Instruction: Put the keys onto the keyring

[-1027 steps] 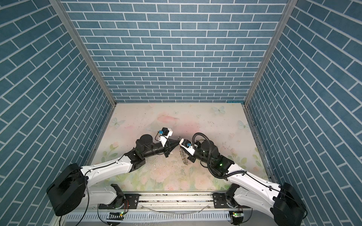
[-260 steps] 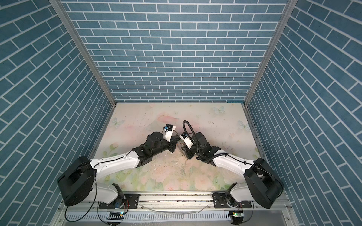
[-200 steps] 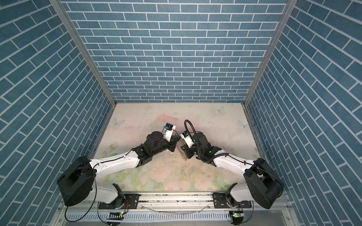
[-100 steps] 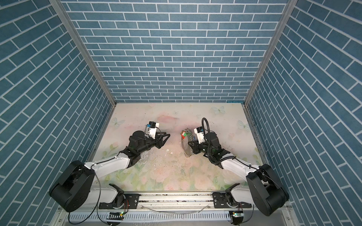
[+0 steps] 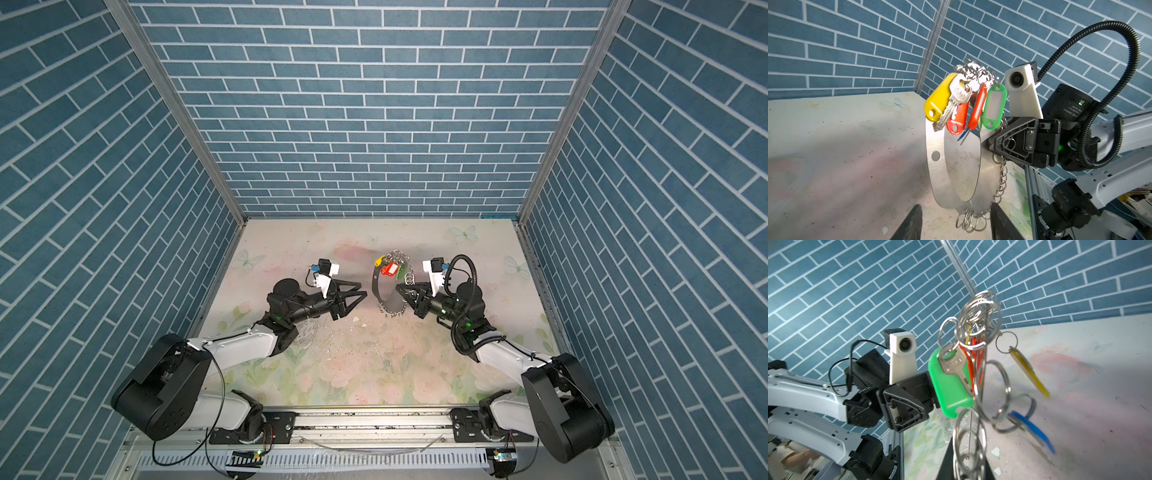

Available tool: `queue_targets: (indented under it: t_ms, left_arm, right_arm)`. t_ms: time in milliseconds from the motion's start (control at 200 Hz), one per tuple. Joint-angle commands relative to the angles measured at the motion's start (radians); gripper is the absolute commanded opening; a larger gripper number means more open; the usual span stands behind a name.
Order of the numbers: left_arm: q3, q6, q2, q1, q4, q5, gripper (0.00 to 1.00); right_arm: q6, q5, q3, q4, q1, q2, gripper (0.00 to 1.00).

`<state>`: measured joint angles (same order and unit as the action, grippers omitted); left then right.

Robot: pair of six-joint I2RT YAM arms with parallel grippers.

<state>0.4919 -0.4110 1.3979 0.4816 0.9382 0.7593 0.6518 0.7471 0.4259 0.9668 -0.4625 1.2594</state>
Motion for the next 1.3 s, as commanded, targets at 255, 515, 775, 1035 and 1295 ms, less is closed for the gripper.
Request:
queue_targets:
  t_ms: [255, 515, 775, 1035, 1295]
  left_arm:
    - [0.019, -0.105, 0.032, -0.001, 0.176, 0.163, 0.47]
    - [0.033, -0.28, 0.141, 0.009, 0.446, 0.234, 0.32]
    - [0.049, -0.28, 0.142, 0.015, 0.43, 0.249, 0.0]
    - [0.092, 0.125, -0.072, 0.024, -0.258, 0.047, 0.0]
    - [0.541, 0.717, -0.068, 0.229, -1.319, -0.641, 0.0]
  right_arm:
    - [0.137, 0.173, -0.022, 0.374, -0.001, 0.079, 0.0]
    - [0.16, 0.216, 0.004, 0.43, -0.03, 0.113, 0.0]
    - [0.083, 0.162, -0.001, 0.31, -0.031, 0.085, 0.0]
    - [-0.253, -0.187, 0.021, -0.39, -0.03, -0.187, 0.66]
    - [-0.49, -0.75, 0.093, -0.938, -0.027, -0.385, 0.86]
